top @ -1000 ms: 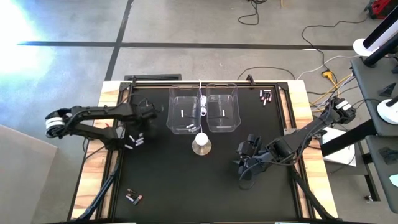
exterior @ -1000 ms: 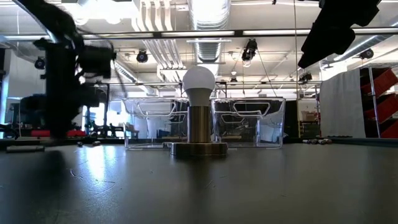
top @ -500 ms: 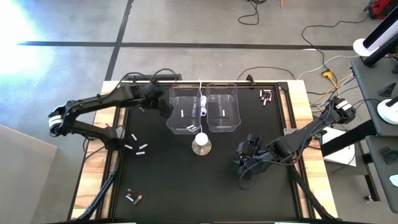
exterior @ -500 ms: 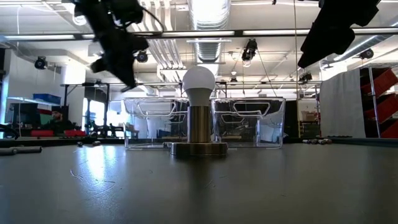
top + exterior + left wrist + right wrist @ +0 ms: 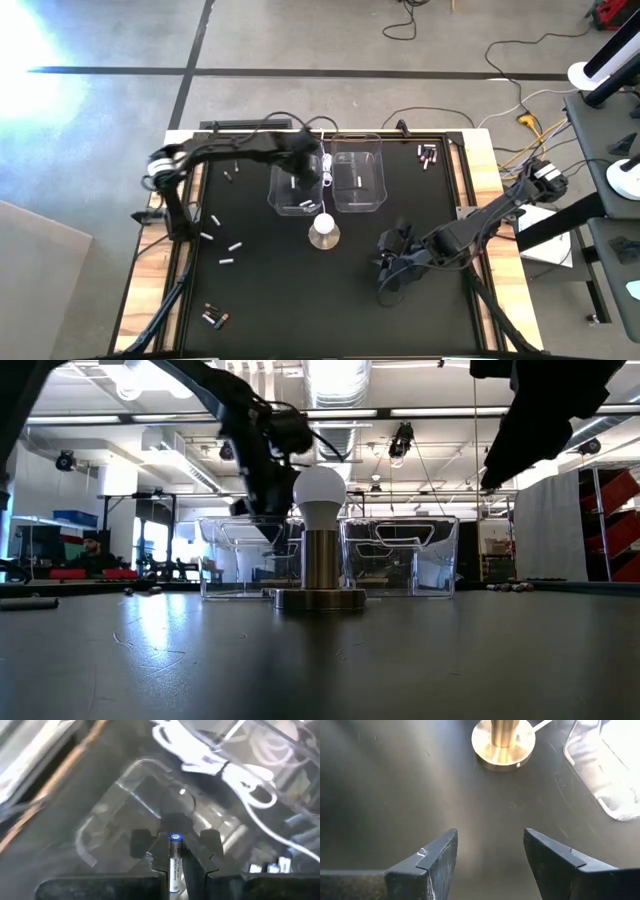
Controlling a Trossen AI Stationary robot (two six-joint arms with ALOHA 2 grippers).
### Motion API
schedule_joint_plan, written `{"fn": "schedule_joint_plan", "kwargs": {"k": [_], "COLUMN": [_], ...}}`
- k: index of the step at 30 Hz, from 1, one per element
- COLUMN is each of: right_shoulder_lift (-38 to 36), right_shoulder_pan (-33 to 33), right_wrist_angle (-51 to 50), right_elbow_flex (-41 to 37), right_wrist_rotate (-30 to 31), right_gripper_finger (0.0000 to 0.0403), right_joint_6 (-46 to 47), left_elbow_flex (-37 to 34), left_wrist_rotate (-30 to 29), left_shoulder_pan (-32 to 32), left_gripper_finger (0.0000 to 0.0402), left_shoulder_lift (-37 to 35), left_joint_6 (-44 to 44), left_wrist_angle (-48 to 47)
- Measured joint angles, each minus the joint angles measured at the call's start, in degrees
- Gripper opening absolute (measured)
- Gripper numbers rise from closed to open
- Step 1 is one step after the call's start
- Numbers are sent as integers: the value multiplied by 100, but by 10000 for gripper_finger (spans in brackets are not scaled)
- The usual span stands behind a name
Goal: Sort batteries
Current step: Put the white battery into the left transparent bin
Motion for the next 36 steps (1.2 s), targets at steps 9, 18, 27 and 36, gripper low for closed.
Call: {"fn": "schedule_joint_plan", "kwargs": {"k": [9, 18, 27, 36], "right_shoulder_lift": [82, 82, 82, 82], "right_shoulder_pan": [20, -173, -473, -661], "right_wrist_angle": [-31, -30, -170, -199], "right_elbow_flex": [0, 0, 235, 721], "right_wrist_rotate": [-148, -146, -143, 59], "right_gripper_finger": [219, 219, 219, 219], "right_joint_6": [153, 38, -195, -932], "left_elbow_flex": [402, 250, 113, -494], "left_wrist_rotate": [182, 155, 203, 387], "left_shoulder_pan": [-46, -72, -139, -915], "left_gripper_finger": [9, 24, 84, 162], "left_shoulder_lift": [971, 1239, 874, -1289], "left_joint_6": [837, 1377, 1539, 1360], "left_wrist_angle": [-143, -45, -281, -677]}}
